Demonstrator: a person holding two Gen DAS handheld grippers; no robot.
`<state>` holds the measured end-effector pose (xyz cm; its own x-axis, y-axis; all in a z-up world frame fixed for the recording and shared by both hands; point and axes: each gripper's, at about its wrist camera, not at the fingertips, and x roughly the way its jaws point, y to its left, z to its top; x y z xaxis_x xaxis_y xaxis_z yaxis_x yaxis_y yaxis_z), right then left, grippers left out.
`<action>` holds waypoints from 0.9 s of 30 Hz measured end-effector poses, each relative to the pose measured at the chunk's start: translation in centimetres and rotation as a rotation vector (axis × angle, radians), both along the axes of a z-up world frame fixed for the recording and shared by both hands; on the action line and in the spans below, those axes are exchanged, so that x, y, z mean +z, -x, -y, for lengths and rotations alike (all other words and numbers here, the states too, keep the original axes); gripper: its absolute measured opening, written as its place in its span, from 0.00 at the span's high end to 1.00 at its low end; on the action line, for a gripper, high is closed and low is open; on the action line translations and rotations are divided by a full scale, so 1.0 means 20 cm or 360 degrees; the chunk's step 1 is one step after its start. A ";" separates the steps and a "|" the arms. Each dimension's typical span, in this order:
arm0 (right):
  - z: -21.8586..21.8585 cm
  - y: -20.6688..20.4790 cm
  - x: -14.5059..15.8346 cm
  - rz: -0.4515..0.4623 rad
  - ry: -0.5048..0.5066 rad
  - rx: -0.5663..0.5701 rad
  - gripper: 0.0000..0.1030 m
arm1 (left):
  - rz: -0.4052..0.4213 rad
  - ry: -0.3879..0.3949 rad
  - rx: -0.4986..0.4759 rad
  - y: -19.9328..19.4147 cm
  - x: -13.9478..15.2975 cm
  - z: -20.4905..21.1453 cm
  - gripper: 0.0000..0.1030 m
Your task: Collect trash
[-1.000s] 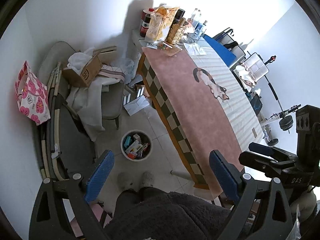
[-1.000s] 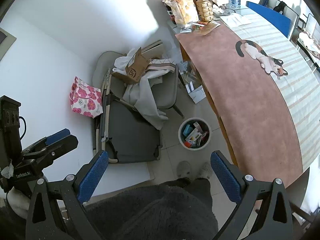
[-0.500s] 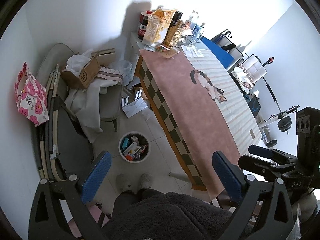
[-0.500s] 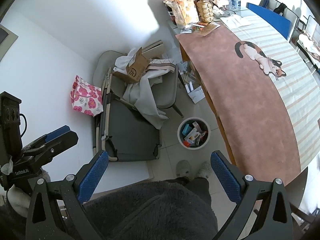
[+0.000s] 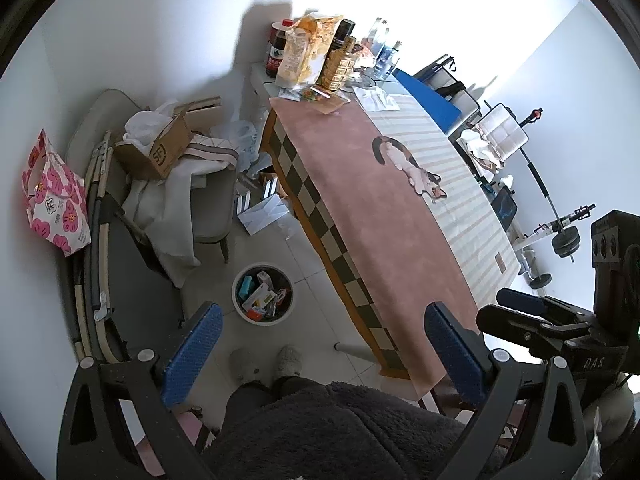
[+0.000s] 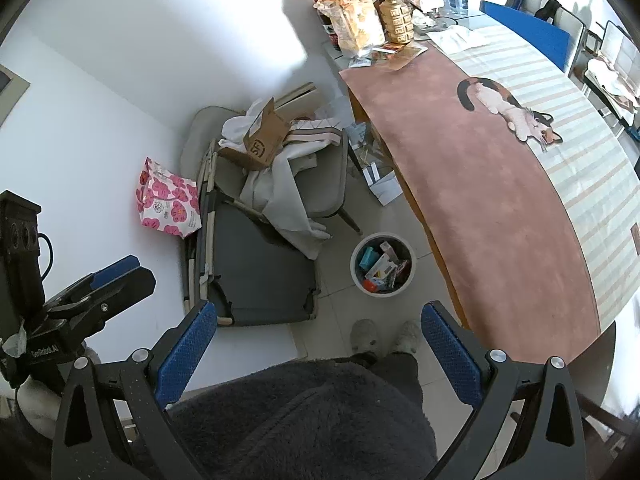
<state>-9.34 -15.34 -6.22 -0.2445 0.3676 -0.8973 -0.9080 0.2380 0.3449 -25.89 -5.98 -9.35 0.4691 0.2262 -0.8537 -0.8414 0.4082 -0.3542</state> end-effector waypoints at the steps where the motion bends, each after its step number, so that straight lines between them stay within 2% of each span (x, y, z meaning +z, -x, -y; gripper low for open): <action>1: 0.00 0.00 0.00 0.0001 0.0001 -0.0002 0.00 | 0.0001 0.0000 -0.0005 0.00 0.00 0.00 0.00; 27: 0.03 -0.04 0.02 0.0017 -0.0011 -0.0022 0.00 | 0.0008 -0.0014 -0.0035 -0.03 0.01 0.02 0.00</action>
<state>-8.63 -16.01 -5.86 -0.2296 0.3769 -0.8974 -0.9082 0.2484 0.3367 -25.27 -6.34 -9.07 0.4785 0.2232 -0.8493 -0.8303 0.4298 -0.3548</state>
